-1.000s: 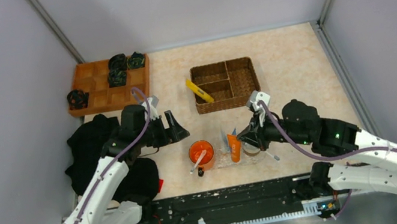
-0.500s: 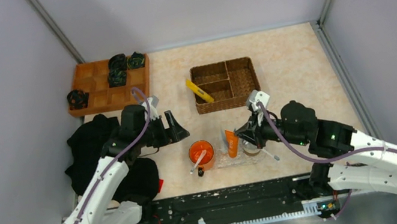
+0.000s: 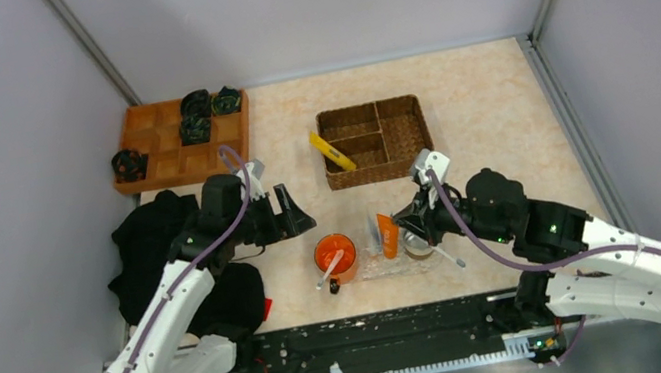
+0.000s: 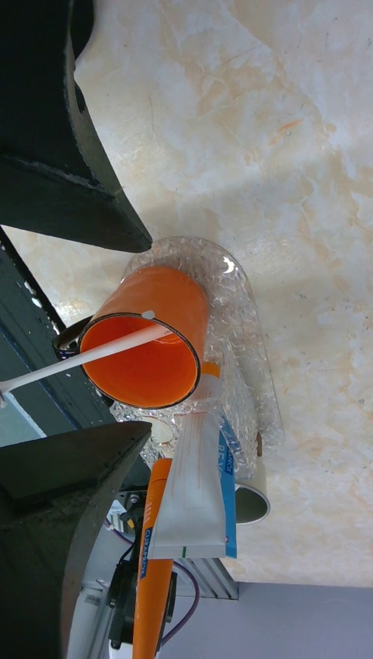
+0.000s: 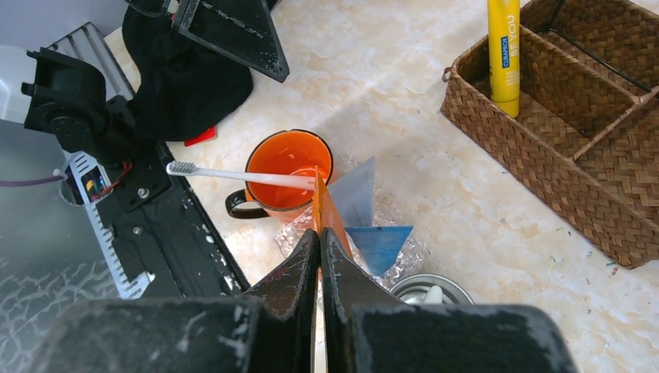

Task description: Prepare toiletry sets of a toothbrush and toothpaste on the tray

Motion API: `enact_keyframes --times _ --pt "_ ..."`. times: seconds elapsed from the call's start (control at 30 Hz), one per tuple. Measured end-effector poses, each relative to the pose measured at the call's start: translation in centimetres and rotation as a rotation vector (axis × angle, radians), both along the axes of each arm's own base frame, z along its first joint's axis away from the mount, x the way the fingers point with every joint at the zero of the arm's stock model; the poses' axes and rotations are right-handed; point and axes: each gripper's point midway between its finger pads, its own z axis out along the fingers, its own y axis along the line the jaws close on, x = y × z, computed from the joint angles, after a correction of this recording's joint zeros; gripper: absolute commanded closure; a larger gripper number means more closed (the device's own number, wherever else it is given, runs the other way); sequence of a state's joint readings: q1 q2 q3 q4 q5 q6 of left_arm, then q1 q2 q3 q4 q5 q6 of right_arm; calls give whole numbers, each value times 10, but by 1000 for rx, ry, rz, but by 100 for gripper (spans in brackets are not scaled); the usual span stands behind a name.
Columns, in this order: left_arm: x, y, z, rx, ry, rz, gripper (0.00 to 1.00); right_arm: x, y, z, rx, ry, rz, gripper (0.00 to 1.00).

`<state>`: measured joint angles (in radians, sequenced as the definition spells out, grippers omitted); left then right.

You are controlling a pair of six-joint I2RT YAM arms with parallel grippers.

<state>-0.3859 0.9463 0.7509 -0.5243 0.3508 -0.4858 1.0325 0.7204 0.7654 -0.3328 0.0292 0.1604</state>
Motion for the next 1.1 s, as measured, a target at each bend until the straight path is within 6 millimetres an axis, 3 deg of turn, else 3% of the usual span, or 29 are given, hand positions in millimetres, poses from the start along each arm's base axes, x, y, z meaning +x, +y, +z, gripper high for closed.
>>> enact_keyframes --times 0.5,1.1 --pt "0 0 0 0 0 -1 15 0 -1 -8 -12 18 -6 100" --pt "-1 0 -1 0 2 -1 15 -3 0 -40 -39 80 -15 100"
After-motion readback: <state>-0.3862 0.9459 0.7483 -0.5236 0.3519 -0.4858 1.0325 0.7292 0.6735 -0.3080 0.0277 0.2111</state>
